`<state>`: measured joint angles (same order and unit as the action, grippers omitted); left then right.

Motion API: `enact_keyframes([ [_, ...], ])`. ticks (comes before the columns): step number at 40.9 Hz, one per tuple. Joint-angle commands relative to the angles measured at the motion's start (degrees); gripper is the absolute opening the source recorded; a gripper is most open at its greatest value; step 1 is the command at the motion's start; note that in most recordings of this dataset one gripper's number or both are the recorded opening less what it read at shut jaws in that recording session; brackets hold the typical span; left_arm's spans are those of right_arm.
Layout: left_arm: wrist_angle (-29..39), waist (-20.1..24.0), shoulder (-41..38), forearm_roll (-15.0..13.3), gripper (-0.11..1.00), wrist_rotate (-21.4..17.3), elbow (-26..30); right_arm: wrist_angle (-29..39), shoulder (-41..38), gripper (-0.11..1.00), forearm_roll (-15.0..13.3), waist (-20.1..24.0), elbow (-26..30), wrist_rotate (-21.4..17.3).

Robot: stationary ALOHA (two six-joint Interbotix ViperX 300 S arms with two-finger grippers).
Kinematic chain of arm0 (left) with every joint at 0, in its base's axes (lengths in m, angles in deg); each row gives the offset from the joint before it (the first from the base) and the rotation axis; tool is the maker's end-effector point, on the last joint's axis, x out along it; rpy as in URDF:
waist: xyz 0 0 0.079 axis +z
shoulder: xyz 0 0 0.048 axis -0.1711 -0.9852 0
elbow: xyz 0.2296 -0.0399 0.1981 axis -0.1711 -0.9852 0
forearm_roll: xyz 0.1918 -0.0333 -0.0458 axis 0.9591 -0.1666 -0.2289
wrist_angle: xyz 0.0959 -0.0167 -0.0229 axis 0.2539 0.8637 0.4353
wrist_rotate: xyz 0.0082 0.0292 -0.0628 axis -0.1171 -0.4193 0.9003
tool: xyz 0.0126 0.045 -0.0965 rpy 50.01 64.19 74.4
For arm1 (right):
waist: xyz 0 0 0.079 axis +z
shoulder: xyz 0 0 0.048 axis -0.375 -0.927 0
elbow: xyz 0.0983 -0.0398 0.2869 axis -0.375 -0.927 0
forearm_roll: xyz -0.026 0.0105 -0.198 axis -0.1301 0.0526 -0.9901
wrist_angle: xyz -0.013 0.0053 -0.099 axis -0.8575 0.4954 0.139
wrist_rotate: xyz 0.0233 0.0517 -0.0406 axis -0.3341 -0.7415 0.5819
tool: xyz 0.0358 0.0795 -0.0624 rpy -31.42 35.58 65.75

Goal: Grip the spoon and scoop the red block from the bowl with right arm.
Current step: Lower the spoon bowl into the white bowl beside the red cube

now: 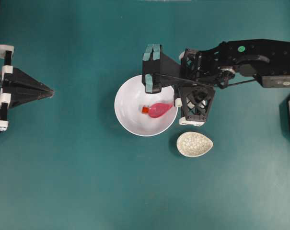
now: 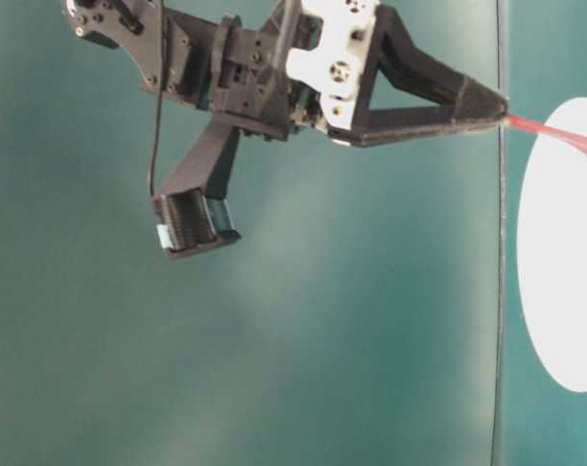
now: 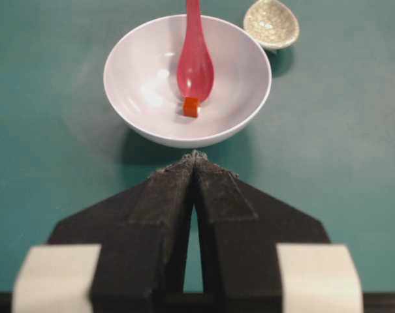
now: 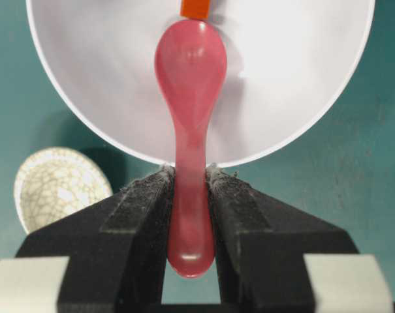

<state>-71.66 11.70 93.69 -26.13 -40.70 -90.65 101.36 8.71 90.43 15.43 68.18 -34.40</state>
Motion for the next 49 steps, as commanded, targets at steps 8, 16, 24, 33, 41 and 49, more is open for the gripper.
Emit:
enact_keyframes([
  [8,-0.70,0.09,-0.26,0.18,0.00,-0.18,0.97,-1.76,-0.79,0.25,-0.09,0.26,2.99,-0.09],
  [16,-0.79,0.09,-0.18,0.18,0.00,-0.18,0.97,-2.72,-2.11,0.25,-0.09,0.18,4.39,-0.35],
  [24,-0.88,0.09,-0.18,0.18,0.00,-0.18,0.97,-5.27,-2.55,0.25,-0.09,0.18,5.27,-0.53],
  [33,-0.97,0.09,-0.26,0.26,0.00,-0.18,1.05,-6.94,-2.55,0.25,-0.09,0.18,5.27,-0.79],
  [41,-1.05,0.09,-0.26,0.26,0.00,-0.18,1.05,-8.09,-2.55,0.25,-0.09,0.18,5.45,-0.88],
  [49,-0.97,0.09,-0.26,0.26,0.00,-0.18,1.05,-8.26,-2.55,0.25,-0.09,0.18,5.45,-0.88],
])
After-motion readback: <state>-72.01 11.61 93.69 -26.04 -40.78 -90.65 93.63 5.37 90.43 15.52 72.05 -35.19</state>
